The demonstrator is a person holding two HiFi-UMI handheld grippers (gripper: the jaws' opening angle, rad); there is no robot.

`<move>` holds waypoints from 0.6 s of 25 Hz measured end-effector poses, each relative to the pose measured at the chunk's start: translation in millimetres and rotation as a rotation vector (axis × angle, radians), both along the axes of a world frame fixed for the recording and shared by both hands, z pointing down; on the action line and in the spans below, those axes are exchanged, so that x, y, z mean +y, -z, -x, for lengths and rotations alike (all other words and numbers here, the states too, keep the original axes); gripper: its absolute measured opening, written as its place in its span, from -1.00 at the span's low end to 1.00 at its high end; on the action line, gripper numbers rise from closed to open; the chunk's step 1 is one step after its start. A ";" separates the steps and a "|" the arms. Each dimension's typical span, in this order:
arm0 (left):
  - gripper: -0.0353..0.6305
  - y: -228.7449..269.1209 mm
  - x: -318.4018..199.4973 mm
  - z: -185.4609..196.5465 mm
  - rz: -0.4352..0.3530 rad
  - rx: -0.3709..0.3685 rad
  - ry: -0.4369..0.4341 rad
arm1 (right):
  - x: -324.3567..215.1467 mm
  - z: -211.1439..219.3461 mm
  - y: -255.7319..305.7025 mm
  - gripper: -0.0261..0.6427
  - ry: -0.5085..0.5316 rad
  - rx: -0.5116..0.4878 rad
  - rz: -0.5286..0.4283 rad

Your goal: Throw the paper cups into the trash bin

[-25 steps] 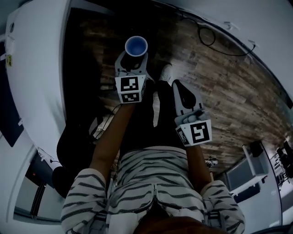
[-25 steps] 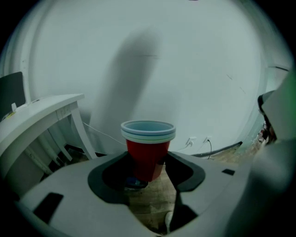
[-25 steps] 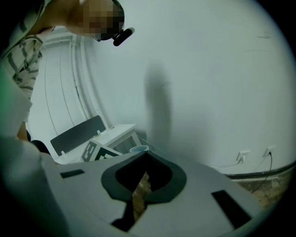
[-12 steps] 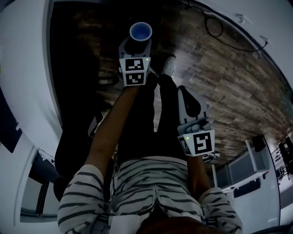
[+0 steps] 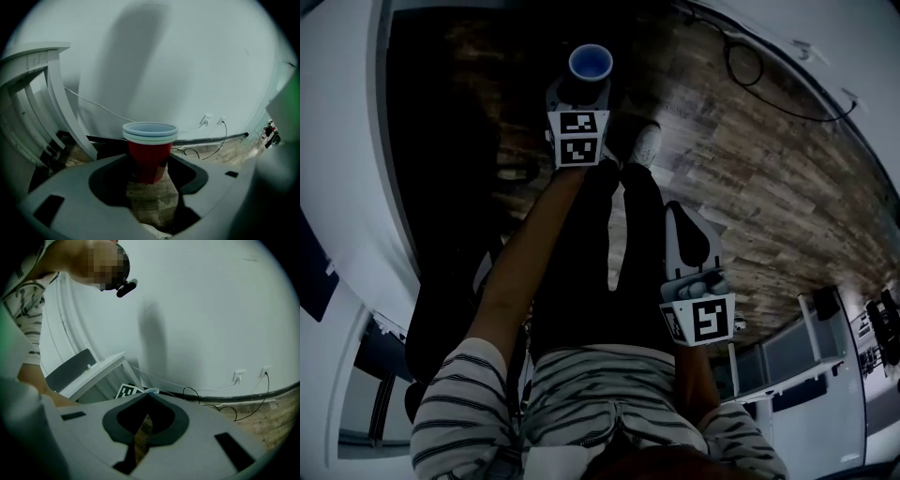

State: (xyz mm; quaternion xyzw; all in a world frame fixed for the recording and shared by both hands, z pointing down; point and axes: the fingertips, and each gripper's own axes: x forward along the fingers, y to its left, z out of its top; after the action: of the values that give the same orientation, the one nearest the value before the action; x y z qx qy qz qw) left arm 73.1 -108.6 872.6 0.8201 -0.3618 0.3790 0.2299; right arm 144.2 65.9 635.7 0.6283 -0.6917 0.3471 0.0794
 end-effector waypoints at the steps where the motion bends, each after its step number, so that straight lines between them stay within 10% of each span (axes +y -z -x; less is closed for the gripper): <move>1: -0.11 -5.8 -0.6 -1.2 0.003 -0.006 -0.002 | -0.2 -1.6 -2.1 -0.89 0.001 0.002 0.000; 15: -0.11 -72.6 -24.2 -10.8 0.032 -0.072 -0.022 | -9.5 -4.6 -23.7 -0.89 -0.003 -0.004 -0.002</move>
State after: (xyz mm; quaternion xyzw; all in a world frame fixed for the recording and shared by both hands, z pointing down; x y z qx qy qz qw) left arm 83.9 -132.8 945.1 0.8061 -0.3549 0.4164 0.2256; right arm 148.8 56.3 659.4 0.6288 -0.6912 0.3477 0.0769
